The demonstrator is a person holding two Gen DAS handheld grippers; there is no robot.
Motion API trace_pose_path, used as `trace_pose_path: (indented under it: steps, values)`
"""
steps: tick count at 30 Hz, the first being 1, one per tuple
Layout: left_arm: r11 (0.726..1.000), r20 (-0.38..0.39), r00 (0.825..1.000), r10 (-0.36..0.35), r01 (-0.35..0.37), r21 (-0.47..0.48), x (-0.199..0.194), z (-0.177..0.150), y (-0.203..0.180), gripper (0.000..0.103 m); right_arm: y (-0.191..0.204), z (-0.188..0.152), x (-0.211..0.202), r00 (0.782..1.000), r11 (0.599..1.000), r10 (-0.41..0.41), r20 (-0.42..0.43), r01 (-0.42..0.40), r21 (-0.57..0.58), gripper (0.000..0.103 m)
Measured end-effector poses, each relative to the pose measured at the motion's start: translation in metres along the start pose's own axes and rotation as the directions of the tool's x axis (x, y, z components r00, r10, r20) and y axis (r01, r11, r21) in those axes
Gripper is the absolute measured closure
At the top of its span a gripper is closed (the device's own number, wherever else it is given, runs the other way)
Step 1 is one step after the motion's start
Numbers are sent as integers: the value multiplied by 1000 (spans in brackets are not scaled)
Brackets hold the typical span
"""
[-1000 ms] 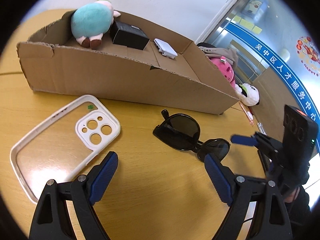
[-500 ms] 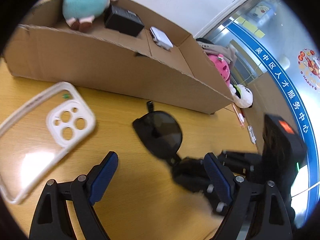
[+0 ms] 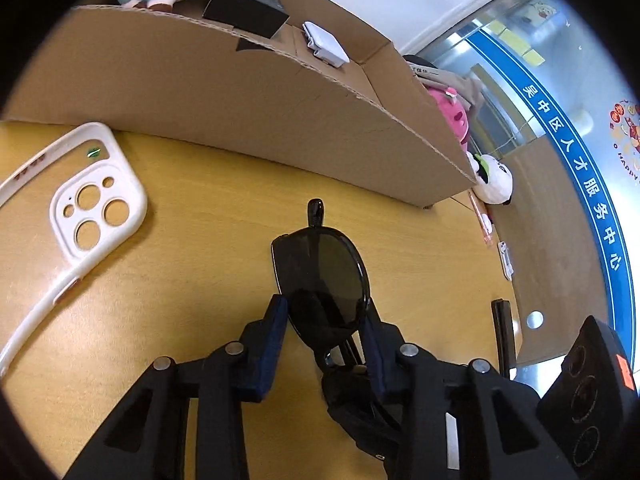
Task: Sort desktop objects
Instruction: 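Close both grippers on the sunglasses frame and lift them, then carry the sunglasses with both grippers over the box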
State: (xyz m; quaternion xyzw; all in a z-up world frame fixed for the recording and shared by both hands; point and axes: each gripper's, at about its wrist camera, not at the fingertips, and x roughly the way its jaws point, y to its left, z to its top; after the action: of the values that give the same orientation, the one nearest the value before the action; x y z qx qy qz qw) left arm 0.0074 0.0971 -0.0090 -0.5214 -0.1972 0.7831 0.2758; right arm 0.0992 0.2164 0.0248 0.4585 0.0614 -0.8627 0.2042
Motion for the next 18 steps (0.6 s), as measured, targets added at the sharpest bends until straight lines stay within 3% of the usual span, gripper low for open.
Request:
trace_pose_path:
  steps: [4,10,18]
  values:
    - [1000,12,1000,11,-12,15,-9,-1,-8,78,2,4,-3,1000,1000,-11,16,11,2,75]
    - [998,53,999,13,-16,54,-28,10,-25,80,1,15,-24,997,999,-30,75,28,21,76]
    - [991,130,991,32,-49,126,-59,52,-60,82,-1,57,-55,982,998,-50,183,45,34,76]
